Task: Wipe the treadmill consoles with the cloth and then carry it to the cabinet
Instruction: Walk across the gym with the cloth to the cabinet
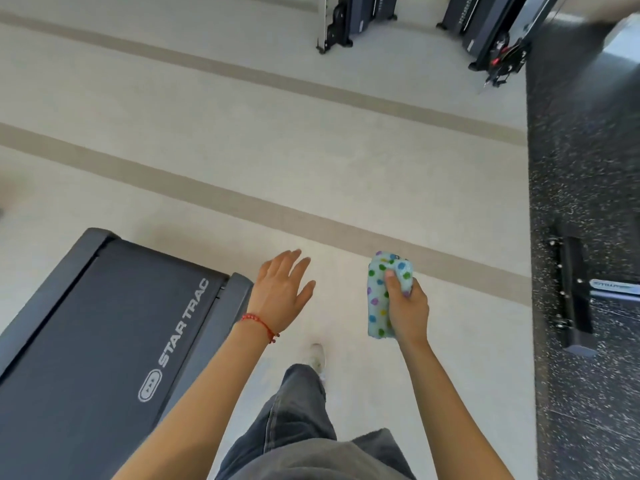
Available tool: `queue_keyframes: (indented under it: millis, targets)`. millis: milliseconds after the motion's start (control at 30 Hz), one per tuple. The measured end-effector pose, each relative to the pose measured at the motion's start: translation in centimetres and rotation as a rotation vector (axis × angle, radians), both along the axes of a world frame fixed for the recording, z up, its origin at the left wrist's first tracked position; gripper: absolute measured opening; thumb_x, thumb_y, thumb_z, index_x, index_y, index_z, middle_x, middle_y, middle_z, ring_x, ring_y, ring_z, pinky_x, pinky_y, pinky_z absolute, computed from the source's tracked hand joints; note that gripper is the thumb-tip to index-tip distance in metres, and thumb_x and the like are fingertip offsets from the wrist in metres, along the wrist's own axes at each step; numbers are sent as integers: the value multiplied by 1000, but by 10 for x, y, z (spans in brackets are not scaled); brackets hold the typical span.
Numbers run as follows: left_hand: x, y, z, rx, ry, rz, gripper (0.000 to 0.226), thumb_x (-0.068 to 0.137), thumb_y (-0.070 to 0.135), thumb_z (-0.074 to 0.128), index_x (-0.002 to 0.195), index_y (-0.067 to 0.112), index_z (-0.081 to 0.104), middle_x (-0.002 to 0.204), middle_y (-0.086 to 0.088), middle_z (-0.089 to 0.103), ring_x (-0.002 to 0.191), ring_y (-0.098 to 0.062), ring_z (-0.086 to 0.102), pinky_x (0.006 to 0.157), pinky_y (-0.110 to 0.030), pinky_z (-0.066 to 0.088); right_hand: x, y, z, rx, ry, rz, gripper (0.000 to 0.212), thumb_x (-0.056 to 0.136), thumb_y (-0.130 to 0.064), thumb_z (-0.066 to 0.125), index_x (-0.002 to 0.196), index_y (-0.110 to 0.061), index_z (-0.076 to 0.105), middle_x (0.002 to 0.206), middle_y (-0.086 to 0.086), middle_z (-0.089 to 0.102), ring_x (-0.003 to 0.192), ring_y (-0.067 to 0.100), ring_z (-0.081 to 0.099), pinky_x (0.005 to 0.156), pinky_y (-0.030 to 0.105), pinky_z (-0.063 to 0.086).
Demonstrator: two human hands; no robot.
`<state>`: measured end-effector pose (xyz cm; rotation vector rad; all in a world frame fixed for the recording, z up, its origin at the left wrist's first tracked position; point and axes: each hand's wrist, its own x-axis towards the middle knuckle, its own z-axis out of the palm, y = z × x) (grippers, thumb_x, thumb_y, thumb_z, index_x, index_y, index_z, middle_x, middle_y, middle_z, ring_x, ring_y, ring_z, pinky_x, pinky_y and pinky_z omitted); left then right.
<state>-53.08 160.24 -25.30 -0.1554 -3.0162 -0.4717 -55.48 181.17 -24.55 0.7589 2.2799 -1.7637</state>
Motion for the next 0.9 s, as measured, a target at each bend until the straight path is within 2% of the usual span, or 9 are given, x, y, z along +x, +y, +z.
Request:
queue_keyframes:
  millis: [100,167,267,467,600,800,900]
  targets:
    - [-56,-21,3,-21,28,-13,54,94,42,30,112,3,63,117,-19,61,106,-36,59,85,-49,48,-55,-17,7,-7,12,2,25,87,-42,56,91,-19,60,95,5,67,86,22,64,76,32,52]
    - [-92,-32,5,-21,19,-4,61,97,46,21,111,3,63,116,-19,61,105,-35,59,85,-48,48,-88,-26,10,-12,21,8,23,87,-41,55,92,-19,59,92,3,65,82,18,62,67,26,49]
    - [-137,-43,5,0,4,40,51,90,39,34,111,2,63,116,-19,61,104,-37,59,84,-50,48,-133,-34,11,-7,15,14,23,88,-40,55,93,-18,58,88,0,63,76,12,59,58,19,44]
    - [-230,-58,-3,3,-3,102,50,87,38,37,111,3,64,115,-18,62,104,-36,60,84,-48,47,-242,-46,-1,31,11,77,24,88,-41,54,93,-17,58,94,5,64,84,21,61,73,27,46]
    - [-301,-71,-10,-14,-8,173,50,87,38,37,108,3,65,113,-18,64,102,-35,61,82,-48,49,-330,-59,-6,-4,17,126,24,88,-40,55,94,-18,59,96,5,66,86,21,63,73,28,49]
    - [-389,-96,2,38,-44,339,53,89,40,34,114,3,62,118,-19,61,107,-37,57,87,-51,45,-451,-90,8,11,32,271,26,88,-40,55,99,-17,60,92,1,65,77,10,61,61,19,46]
    - [-416,-118,8,64,-58,432,55,89,42,32,117,4,61,121,-19,59,110,-38,56,90,-51,43,-498,-114,11,29,34,330,31,88,-42,55,101,-15,61,95,3,66,81,15,63,65,23,48]
